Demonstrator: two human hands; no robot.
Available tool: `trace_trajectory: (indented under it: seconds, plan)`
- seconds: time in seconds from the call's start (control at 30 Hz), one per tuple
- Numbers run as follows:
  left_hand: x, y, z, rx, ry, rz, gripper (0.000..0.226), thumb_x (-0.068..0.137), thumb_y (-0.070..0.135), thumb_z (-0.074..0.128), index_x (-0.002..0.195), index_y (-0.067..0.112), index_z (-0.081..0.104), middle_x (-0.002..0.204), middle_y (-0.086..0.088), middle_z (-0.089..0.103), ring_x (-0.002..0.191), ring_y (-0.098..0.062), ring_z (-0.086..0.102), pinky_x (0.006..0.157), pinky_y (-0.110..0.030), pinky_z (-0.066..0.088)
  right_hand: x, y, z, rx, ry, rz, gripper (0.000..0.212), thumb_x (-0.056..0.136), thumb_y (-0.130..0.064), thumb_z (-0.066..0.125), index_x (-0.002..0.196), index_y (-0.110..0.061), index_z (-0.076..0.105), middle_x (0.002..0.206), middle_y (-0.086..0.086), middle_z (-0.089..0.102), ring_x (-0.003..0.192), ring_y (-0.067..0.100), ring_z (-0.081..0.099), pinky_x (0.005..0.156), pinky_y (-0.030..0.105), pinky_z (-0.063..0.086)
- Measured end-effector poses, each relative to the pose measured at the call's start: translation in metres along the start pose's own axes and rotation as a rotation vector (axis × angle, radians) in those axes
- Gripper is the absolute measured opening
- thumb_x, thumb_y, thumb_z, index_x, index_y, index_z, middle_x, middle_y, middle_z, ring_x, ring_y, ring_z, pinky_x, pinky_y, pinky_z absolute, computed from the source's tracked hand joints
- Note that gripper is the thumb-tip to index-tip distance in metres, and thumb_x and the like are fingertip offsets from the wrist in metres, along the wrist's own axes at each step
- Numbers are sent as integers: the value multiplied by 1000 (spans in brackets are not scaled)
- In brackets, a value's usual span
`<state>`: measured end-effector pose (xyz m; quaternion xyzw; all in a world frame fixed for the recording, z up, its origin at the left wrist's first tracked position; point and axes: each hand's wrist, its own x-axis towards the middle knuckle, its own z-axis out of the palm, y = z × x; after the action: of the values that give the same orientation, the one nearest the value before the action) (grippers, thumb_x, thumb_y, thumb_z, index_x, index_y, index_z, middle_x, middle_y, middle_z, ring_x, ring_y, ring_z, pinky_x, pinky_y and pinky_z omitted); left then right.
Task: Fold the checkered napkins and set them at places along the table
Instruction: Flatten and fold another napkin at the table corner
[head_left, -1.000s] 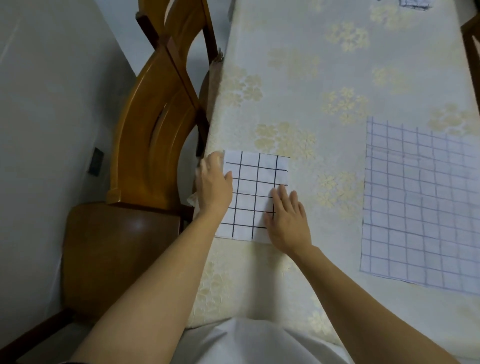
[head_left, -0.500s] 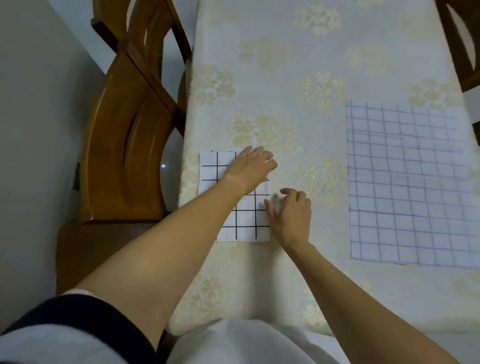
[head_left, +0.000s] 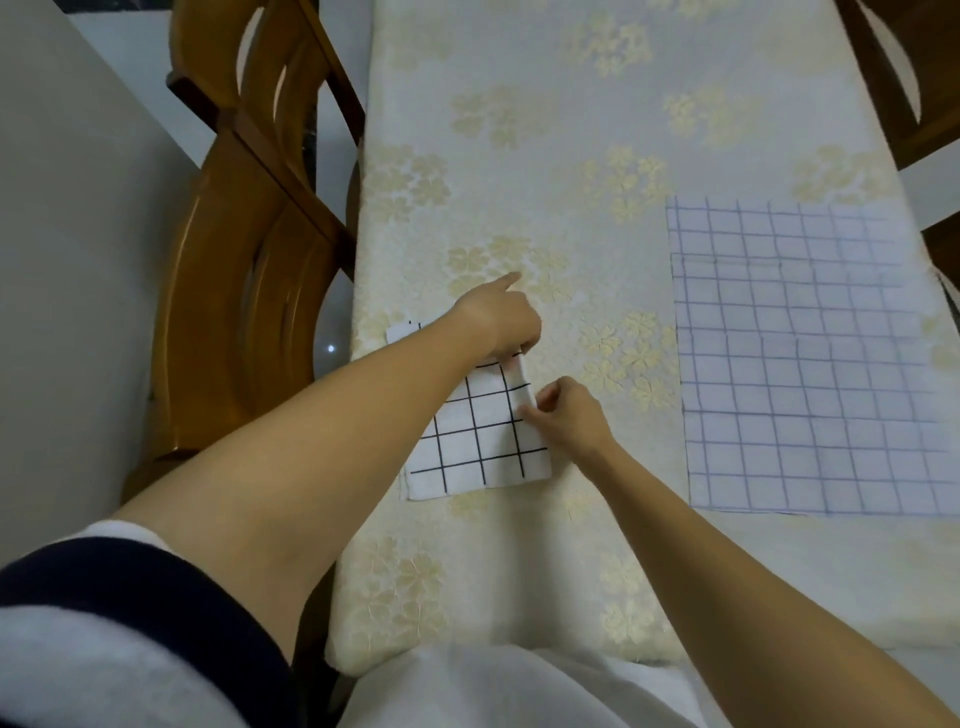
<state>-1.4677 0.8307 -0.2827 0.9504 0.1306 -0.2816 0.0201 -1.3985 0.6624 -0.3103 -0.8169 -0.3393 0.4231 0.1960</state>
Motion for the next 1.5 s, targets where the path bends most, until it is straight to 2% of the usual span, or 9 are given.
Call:
trace_trajectory:
  seconds: [0.13,0.27,0.4,0.67,0.87,1.03,1.1,1.27,1.5]
  plan:
    - [-23,-9,-11,-471,-32,-113,10,91,31,75,93,22,71,94,5,71,85,-15,64,86,-36,53,5,10,-37,99,-84,-27,32,82,-34,83,106,-18,69,89,1,70,77,14,66,67,25,52]
    - [-43,-19,-9,-786,-51,-214,20,89,41,75,102,25,75,96,12,66,93,-12,61,85,-32,49,16,0,-80,-29,-167,-96,21,84,-38,79,82,-17,76,82,-6,72,74,5,61,66,19,44]
    - [-59,-16,15,-1098,-1,-262,28,93,42,71,113,23,75,103,11,68,98,-11,62,88,-28,49,28,-5,-105,-66,-144,-183,24,89,-35,74,90,-11,75,88,-5,72,79,2,62,66,16,42]
    - [-66,-2,67,-1184,399,-584,20,100,24,63,112,13,75,107,2,69,98,-16,64,80,-24,46,58,27,-87,22,91,-155,23,92,-25,71,112,-13,74,82,-7,65,77,8,59,67,18,44]
    - [-58,4,79,-1059,482,-745,24,100,24,63,120,13,70,121,-8,65,107,-22,60,93,-32,50,68,31,-75,-47,257,-104,33,97,-24,63,128,-12,65,109,9,69,94,19,63,87,34,53]
    - [-50,50,82,-535,691,-716,54,105,19,46,156,14,31,163,-9,30,151,-29,24,127,-44,10,31,5,-33,-304,486,-436,51,104,-24,49,152,-11,39,151,15,44,138,30,41,117,42,34]
    - [-39,76,82,-550,687,-623,57,106,14,42,159,11,23,166,-8,24,155,-25,16,128,-39,1,15,-2,0,-315,432,-581,48,106,-21,39,152,-5,38,154,17,43,143,32,38,120,42,29]
    - [-25,94,111,-427,372,-609,63,109,26,24,161,13,-8,170,-1,-13,156,-20,-14,127,-42,-4,21,19,49,-460,140,-464,67,102,-39,3,160,-9,15,168,9,14,156,22,5,127,36,1]
    - [-29,89,116,-426,382,-655,66,105,55,11,162,26,-9,169,5,-15,156,-20,-14,126,-48,-4,32,58,15,-684,182,-446,62,106,-55,3,160,-27,-10,167,-7,-16,153,16,-19,125,42,-9]
